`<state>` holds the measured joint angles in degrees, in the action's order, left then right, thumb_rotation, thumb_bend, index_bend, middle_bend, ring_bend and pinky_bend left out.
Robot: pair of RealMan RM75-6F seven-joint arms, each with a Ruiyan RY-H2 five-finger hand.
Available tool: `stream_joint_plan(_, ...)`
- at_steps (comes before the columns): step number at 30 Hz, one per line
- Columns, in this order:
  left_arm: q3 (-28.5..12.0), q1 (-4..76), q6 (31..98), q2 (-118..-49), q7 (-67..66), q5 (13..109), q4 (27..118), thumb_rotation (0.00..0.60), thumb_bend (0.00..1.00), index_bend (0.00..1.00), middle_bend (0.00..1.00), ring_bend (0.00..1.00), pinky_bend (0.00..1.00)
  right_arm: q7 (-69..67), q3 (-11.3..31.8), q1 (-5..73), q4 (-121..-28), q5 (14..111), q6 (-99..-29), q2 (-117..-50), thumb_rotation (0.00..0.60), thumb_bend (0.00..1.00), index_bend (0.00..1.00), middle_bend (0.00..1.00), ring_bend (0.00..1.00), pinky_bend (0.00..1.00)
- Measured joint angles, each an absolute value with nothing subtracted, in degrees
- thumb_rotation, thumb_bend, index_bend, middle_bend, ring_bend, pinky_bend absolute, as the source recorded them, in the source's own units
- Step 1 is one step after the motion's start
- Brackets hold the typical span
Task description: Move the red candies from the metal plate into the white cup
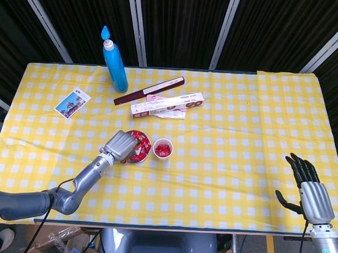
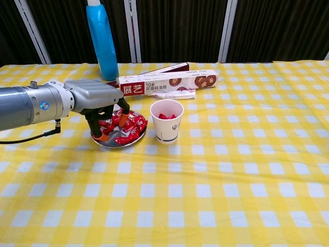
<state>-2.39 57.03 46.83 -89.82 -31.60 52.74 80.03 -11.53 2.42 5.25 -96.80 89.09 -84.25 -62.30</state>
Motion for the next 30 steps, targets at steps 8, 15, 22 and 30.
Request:
stream_joint_plan(8, -3.43, 57.8, 45.85, -93.46, -32.6, 50.42, 77.15, 0.6, 0.26, 0.46, 0.93, 0.97, 1.0, -11.64, 2.41, 5.23, -96.78, 89.08, -84.26, -62.25, 0.6, 0.39, 0.0, 0.0, 0.0, 0.0)
stream_joint_plan(15, -4.12, 58.39, 45.14, -96.37, -32.73, 49.78, 74.83, 0.6, 0.4, 0.54, 0.95, 0.97, 1.0, -11.79, 2.43, 5.23, -96.82, 89.07, -84.3, -62.22, 0.6, 0.39, 0.0, 0.0, 0.0, 0.0)
stream_joint_plan(22, -3.88, 58.3, 44.78, -97.41, -33.11, 49.47, 73.82, 0.6, 0.48, 0.61, 0.95, 0.98, 1.0, -11.93, 2.4, 5.22, -96.81, 89.17, -84.34, -62.13, 0.6, 0.39, 0.0, 0.0, 0.0, 0.0)
stream_joint_plan(30, -4.68, 57.48, 46.56, -95.23, -32.25, 50.13, 76.24, 0.6, 0.48, 0.61, 0.95, 0.98, 1.0, -11.74, 2.39, 5.17, -96.84, 89.15, -84.41, -62.19, 0.6, 0.39, 0.0, 0.0, 0.0, 0.0)
